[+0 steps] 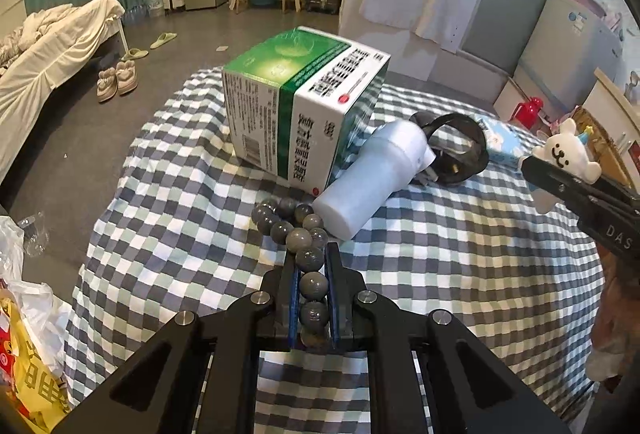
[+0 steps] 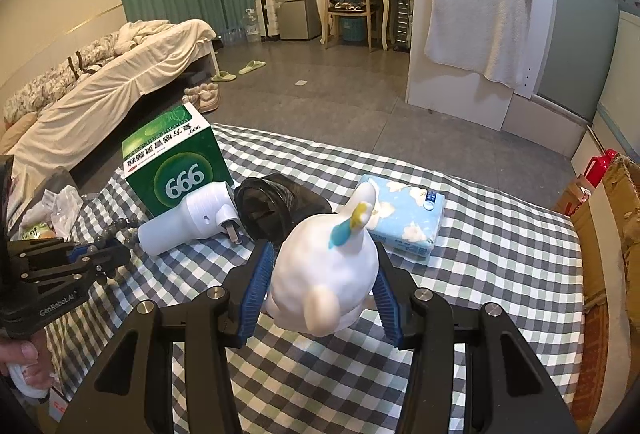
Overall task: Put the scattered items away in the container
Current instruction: 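Carry the duck toy and bead bracelet together over the cardboard box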
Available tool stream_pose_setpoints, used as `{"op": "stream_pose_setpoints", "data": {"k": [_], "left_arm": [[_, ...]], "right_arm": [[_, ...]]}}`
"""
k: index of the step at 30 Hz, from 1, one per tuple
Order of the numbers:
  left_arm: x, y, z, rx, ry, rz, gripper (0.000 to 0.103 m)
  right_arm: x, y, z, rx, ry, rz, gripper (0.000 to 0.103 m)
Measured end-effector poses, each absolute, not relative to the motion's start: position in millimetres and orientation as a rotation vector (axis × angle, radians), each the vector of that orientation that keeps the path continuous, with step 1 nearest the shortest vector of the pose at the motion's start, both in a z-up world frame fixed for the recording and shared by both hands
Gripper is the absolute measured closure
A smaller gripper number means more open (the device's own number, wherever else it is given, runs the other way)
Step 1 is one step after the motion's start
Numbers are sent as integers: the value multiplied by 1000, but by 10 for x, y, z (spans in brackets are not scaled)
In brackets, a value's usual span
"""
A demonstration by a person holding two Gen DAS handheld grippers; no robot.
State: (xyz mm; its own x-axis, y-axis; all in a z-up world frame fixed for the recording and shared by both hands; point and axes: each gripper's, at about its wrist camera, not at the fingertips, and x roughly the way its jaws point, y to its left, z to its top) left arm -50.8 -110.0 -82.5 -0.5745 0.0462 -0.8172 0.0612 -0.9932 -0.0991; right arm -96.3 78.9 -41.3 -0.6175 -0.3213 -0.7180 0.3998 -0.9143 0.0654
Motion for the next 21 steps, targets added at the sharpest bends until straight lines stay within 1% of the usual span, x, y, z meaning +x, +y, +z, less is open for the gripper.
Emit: {"op": "stream_pose_setpoints", "data": {"k": [21], "left_arm": [[-466,-782,-243,1313,130,-2915,92]], "right_arm": [[-834,1129,-33,991,85,-2587,55]]}}
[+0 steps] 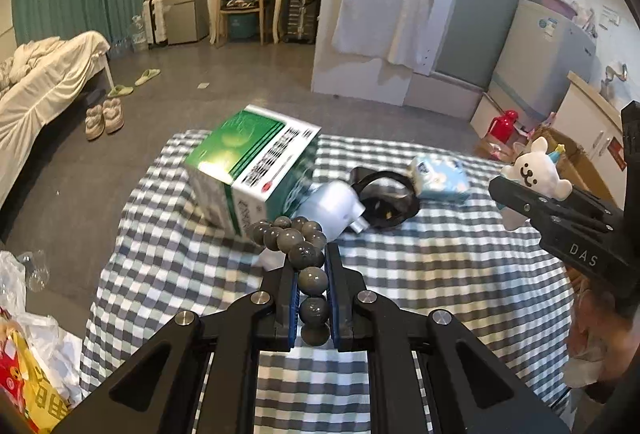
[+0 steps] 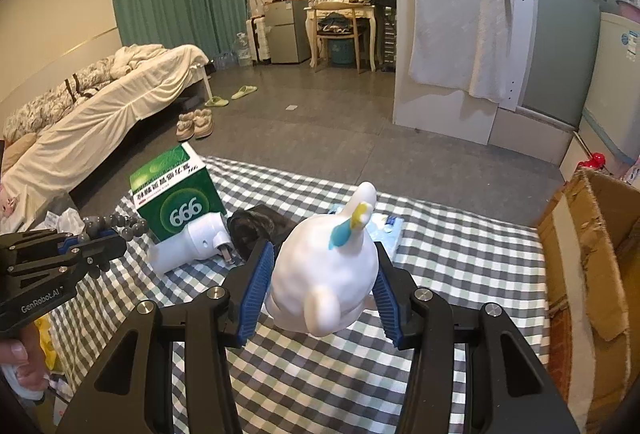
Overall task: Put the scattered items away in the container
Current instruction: 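Carry the duck toy and bead bracelet together over the cardboard box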
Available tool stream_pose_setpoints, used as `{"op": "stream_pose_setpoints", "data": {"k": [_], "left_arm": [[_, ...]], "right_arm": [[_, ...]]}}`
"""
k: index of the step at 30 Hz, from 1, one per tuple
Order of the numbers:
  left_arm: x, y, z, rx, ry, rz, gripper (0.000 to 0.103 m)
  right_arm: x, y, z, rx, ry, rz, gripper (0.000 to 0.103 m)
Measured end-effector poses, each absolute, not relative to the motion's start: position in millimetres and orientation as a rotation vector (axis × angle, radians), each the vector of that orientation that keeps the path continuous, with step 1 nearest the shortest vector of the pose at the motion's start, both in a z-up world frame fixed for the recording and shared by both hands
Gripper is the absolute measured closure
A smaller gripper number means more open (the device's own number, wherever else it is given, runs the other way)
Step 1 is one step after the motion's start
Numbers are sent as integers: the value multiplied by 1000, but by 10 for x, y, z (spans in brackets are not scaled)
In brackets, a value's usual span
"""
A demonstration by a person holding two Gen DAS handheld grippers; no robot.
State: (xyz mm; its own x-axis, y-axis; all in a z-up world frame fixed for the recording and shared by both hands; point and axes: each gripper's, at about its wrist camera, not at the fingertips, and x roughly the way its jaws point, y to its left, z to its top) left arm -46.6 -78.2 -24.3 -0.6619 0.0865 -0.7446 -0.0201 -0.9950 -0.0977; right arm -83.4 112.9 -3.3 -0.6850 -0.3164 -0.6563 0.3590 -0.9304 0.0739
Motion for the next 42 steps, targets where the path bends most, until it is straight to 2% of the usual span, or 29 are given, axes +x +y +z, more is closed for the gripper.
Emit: {"op": "stream_pose_setpoints", "data": {"k": [14,42], "left_arm": [[-573,-280,129,-1125,-43,2795,92],[-788,452,552,-942,50,2742,92]], "right_arm": [[-674,1591,281,938,50,-2684,55],[-458,2172,782,832,38,-2817,55]]}}
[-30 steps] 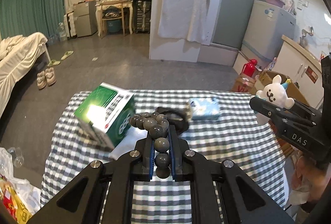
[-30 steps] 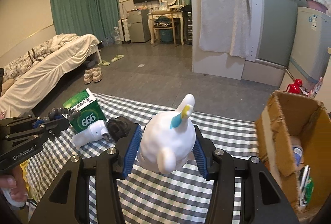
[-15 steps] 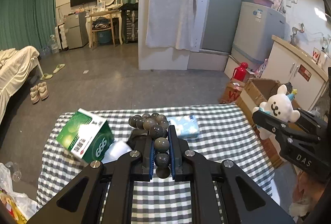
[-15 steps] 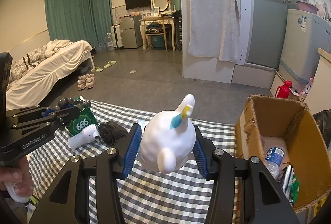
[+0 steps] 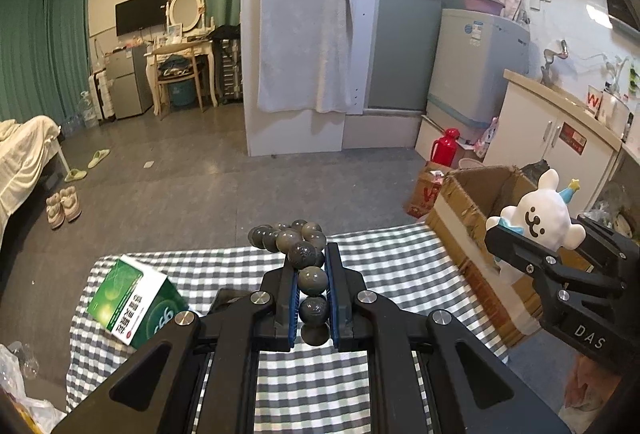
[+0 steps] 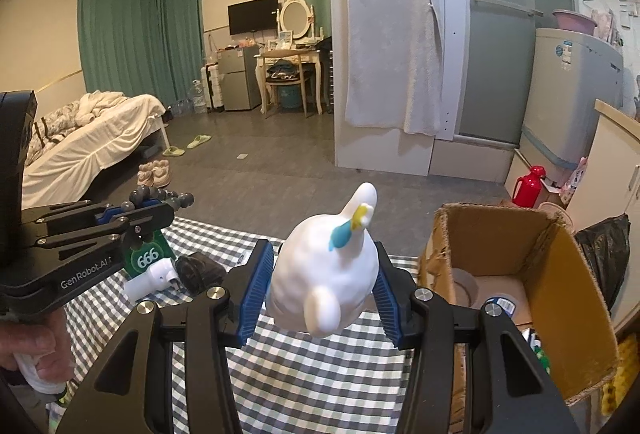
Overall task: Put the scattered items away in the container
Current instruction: 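Carry the duck toy and bead bracelet together over the cardboard box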
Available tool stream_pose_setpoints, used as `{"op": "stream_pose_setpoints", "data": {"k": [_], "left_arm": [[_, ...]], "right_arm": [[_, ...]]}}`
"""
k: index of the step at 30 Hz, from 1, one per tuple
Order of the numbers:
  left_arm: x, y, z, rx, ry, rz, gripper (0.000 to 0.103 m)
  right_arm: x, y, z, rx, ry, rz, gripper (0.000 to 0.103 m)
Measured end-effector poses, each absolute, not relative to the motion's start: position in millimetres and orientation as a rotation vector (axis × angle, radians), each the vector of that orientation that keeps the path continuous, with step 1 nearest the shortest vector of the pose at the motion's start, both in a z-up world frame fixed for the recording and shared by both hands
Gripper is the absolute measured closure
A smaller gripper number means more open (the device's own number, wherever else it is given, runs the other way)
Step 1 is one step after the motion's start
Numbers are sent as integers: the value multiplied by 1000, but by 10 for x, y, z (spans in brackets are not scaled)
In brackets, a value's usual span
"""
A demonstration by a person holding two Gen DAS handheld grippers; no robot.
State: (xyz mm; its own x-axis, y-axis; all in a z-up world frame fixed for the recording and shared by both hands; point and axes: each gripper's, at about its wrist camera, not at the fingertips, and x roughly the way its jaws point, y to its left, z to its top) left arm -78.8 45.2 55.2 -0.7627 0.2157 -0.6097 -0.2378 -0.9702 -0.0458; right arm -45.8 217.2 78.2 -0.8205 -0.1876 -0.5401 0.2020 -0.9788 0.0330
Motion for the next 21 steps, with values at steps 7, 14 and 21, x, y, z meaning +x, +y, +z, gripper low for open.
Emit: {"op": "stream_pose_setpoints", "data": {"k": [7,14,21], "left_arm": [[-819,685,619,-922,76,2699,92],[-834,960,671,-901,102,2652,92],[-839,1250,735,-872,120,2610,92]], "right_arm": [[-412,2349,868,819,29,-2861,55],[-379,2603,927,821,9,-2909,55],[-339,2870,935,835,-15,-2959,55]]}}
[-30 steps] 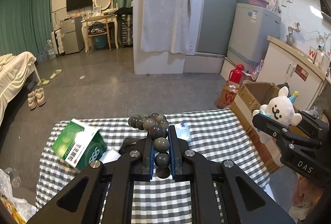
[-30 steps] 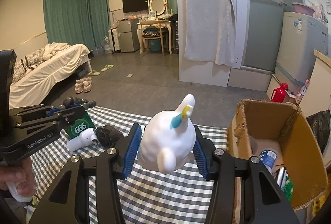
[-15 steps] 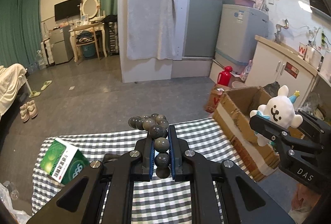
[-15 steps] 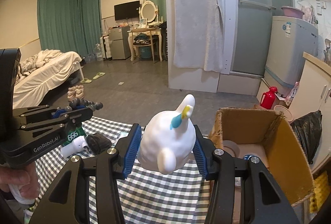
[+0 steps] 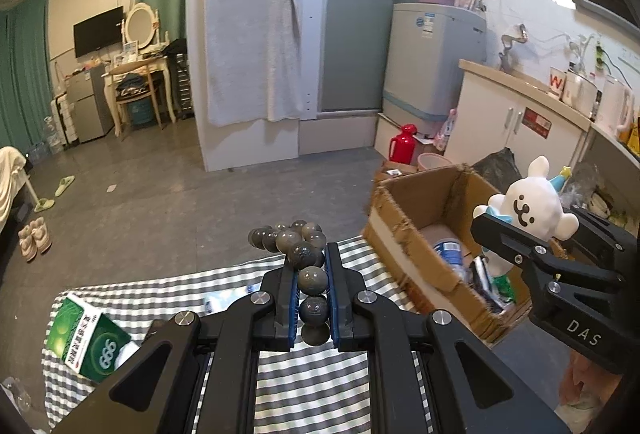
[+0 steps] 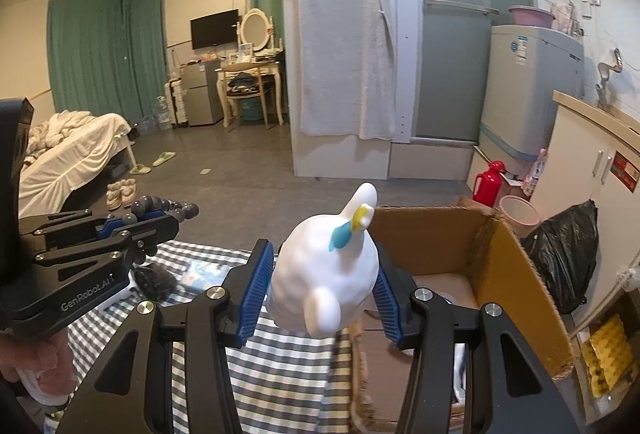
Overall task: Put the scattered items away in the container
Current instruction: 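Carry the duck toy and bead bracelet together over the cardboard box, then open the right gripper to drop the duck toy while the left drops the bracelet into the box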
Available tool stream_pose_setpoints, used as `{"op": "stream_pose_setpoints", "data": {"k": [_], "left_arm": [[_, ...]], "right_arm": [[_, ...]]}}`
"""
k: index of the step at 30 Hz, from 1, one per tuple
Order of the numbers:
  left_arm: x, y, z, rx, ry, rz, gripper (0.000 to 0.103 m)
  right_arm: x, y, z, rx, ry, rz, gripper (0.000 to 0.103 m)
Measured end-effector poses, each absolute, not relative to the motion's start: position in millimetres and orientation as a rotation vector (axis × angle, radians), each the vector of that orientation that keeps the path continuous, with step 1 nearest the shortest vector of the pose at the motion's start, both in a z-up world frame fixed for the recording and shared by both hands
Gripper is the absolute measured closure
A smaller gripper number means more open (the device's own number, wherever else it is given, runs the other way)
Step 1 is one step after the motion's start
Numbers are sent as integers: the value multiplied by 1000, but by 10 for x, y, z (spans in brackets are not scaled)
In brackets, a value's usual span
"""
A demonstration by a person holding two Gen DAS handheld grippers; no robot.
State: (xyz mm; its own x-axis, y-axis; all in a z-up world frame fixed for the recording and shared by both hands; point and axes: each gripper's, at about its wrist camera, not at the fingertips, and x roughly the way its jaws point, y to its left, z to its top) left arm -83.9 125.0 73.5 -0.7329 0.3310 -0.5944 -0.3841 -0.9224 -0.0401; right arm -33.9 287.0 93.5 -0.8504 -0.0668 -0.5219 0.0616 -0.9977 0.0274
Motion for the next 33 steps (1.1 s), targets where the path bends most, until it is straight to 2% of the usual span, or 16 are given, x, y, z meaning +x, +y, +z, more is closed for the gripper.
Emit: {"op": "stream_pose_setpoints", "data": {"k": [33], "left_arm": [[-821,2608,686,-842,171,2382,92]], "right_arm": [[-281,4150,650,1029,-109,-3144,55]]}}
